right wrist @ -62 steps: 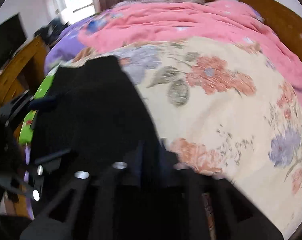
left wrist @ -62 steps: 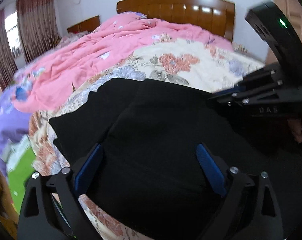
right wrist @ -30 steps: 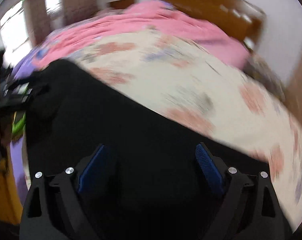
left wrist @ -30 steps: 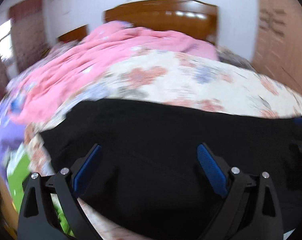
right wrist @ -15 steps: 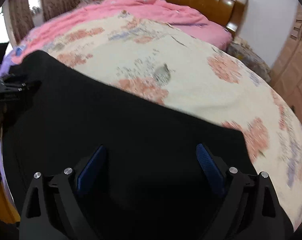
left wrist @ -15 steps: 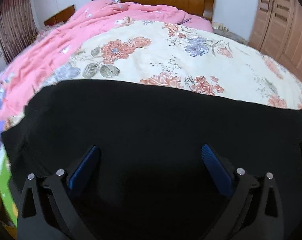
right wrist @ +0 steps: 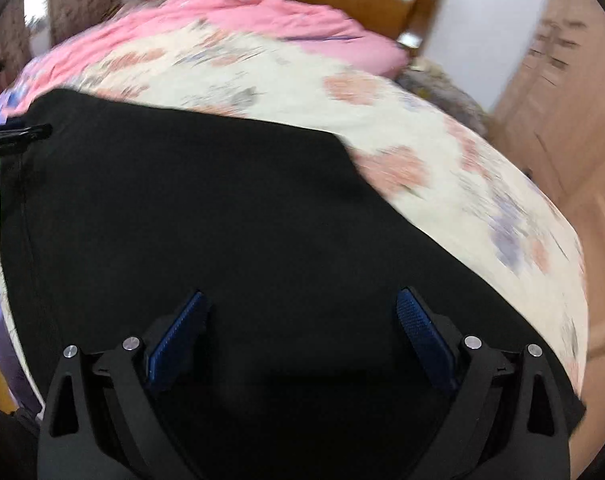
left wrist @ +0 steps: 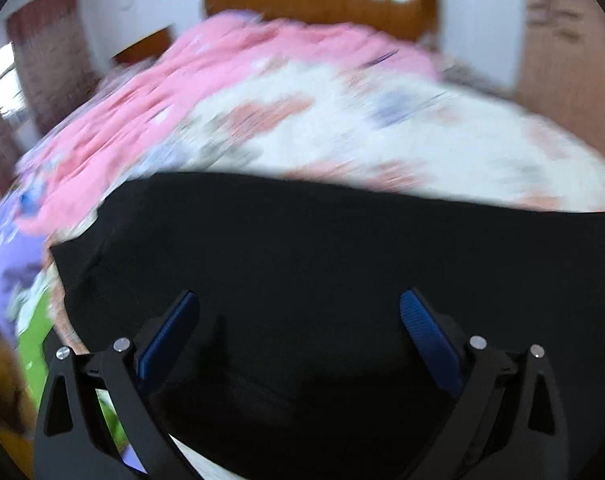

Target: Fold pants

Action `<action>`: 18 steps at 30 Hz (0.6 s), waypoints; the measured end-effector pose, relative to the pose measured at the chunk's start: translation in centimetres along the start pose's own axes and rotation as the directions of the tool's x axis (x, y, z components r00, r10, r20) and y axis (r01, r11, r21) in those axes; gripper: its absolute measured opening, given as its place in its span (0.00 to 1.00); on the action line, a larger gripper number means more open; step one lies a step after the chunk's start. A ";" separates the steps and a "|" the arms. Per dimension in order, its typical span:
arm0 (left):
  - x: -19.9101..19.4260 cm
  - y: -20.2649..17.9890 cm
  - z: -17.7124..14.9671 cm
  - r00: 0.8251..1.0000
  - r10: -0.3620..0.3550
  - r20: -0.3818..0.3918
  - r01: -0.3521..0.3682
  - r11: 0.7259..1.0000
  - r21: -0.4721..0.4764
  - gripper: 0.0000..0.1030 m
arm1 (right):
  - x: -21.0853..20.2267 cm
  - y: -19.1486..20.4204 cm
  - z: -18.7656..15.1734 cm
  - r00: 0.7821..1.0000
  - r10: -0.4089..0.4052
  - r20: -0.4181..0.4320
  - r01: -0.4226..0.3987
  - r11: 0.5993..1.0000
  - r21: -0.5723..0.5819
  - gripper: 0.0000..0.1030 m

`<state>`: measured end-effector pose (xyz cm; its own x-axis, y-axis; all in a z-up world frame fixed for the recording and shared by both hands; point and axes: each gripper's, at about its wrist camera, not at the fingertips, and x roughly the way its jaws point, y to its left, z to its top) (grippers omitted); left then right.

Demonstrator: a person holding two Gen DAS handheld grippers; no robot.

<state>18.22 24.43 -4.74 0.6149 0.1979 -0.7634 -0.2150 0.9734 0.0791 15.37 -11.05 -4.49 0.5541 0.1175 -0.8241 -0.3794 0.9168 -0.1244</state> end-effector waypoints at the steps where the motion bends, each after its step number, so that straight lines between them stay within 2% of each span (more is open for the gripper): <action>1: -1.5 -1.9 -0.2 0.997 -0.074 0.022 0.073 0.997 0.017 0.98 | -0.7 -0.9 -0.8 1.000 0.002 0.008 -0.002 0.999 0.033 0.89; 3: -3.1 -5.7 -1.0 0.982 -0.190 0.020 0.187 0.978 0.091 0.98 | -2.0 -2.7 -3.1 1.000 -0.014 0.015 0.012 0.994 0.106 0.90; 4: -3.7 -8.9 -1.8 0.970 -0.243 0.005 0.239 0.957 0.162 0.98 | -2.3 -3.1 -3.7 1.000 -0.023 0.012 0.022 0.993 0.115 0.90; 6: -3.8 -12.9 -3.0 0.965 -0.263 -0.019 0.259 0.931 0.257 0.98 | -2.7 -4.0 -5.6 0.998 -0.063 -0.019 0.065 0.991 0.117 0.89; 8: -2.7 -15.4 -4.1 0.971 -0.233 -0.054 0.238 0.918 0.318 0.98 | -2.4 -5.1 -7.9 0.994 -0.077 -0.073 0.085 0.989 0.123 0.90; 9: -1.7 -16.3 -4.8 0.974 -0.209 -0.081 0.225 0.913 0.341 0.99 | -2.4 -5.7 -9.1 0.995 -0.059 -0.077 0.069 0.988 0.137 0.90; 11: -1.4 -15.9 -5.2 0.971 -0.232 -0.057 0.238 0.917 0.320 0.99 | -3.0 -6.9 -10.7 0.999 -0.004 -0.054 0.013 0.983 0.183 0.90; 13: -0.7 -15.2 -4.8 0.958 -0.275 -0.086 0.288 0.916 0.281 0.99 | -3.5 -8.2 -12.2 1.000 0.018 -0.021 -0.014 0.981 0.196 0.90; 18: -0.4 -14.8 -4.7 0.961 -0.269 -0.069 0.277 0.920 0.277 0.99 | -3.9 -8.5 -12.8 1.000 0.030 -0.002 -0.029 0.980 0.199 0.89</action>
<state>17.59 9.38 -8.59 0.5961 -0.0794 -0.7990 0.1828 0.9824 0.0388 6.98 -24.14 -7.32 0.5409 0.1445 -0.8286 -0.2404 0.9706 0.0123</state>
